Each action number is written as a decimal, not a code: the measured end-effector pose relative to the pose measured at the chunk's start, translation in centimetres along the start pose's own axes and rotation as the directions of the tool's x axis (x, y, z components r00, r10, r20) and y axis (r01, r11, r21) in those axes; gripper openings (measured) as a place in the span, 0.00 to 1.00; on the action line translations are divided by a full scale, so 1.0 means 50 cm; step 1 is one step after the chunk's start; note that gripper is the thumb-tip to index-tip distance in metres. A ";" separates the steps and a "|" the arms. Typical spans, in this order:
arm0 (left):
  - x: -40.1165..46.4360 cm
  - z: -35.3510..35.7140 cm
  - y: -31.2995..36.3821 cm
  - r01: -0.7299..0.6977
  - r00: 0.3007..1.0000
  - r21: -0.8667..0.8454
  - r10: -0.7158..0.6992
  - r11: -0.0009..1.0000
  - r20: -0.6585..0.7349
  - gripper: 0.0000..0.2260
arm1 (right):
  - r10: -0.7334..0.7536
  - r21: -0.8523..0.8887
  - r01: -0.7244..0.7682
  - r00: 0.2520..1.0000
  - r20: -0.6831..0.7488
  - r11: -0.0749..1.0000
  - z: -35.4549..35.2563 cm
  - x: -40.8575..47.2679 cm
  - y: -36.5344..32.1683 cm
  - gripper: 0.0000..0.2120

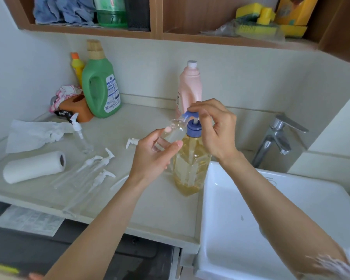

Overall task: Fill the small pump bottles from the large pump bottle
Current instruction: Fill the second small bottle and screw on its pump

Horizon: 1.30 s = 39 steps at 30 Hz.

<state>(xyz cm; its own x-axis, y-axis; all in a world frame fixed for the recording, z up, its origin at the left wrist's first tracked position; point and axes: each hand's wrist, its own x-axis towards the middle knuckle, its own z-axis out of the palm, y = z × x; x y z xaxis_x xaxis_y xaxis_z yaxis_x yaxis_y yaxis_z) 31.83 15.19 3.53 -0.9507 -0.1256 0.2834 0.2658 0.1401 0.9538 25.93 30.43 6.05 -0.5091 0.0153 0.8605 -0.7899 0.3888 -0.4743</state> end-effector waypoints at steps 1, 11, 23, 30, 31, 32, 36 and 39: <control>0.000 0.002 -0.001 -0.002 1.000 -0.002 0.002 1.000 0.000 0.14 | 0.000 0.004 0.000 1.000 -0.029 1.000 0.003 -0.006 0.004 0.17; 0.002 -0.005 -0.033 0.089 0.995 -0.029 -0.088 0.996 0.043 0.14 | 0.013 -0.010 -0.013 0.998 -0.066 1.000 0.022 -0.046 0.015 0.17; -0.017 -0.061 -0.034 -0.039 0.989 0.005 0.038 0.999 0.142 0.17 | 0.087 -0.058 -0.086 0.996 0.002 0.995 0.009 -0.013 -0.087 0.16; -0.079 -0.190 -0.127 0.018 0.996 0.068 -0.024 0.998 0.087 0.15 | -0.122 -0.061 0.130 0.985 0.118 0.990 0.130 -0.109 -0.123 0.12; -0.092 -0.208 -0.138 0.043 0.996 0.079 -0.048 0.996 0.070 0.15 | -0.081 -0.085 0.097 0.982 0.172 0.992 0.151 -0.127 -0.112 0.12; -0.104 -0.223 -0.150 0.063 0.996 0.082 -0.068 0.995 0.060 0.15 | -0.007 -0.126 0.039 0.969 0.248 0.991 0.174 -0.143 -0.094 0.12; -0.135 -0.256 -0.191 0.145 0.987 0.078 -0.149 0.986 0.055 0.12 | 0.484 -0.425 -0.278 0.703 0.521 0.861 0.247 -0.184 -0.007 0.16; -0.142 -0.263 -0.214 0.164 0.984 0.062 -0.167 0.985 0.064 0.11 | 0.599 -0.519 -0.323 0.580 0.552 0.792 0.288 -0.210 0.056 0.20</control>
<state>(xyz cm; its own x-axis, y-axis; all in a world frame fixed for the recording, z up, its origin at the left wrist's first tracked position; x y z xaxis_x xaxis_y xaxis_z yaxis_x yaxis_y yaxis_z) 37.82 1.63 -7.39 -0.9901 -0.0839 0.1127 0.0963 0.1781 0.9793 24.15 18.11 -6.98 -0.9570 -0.2673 0.1124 -0.2834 0.7807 -0.5570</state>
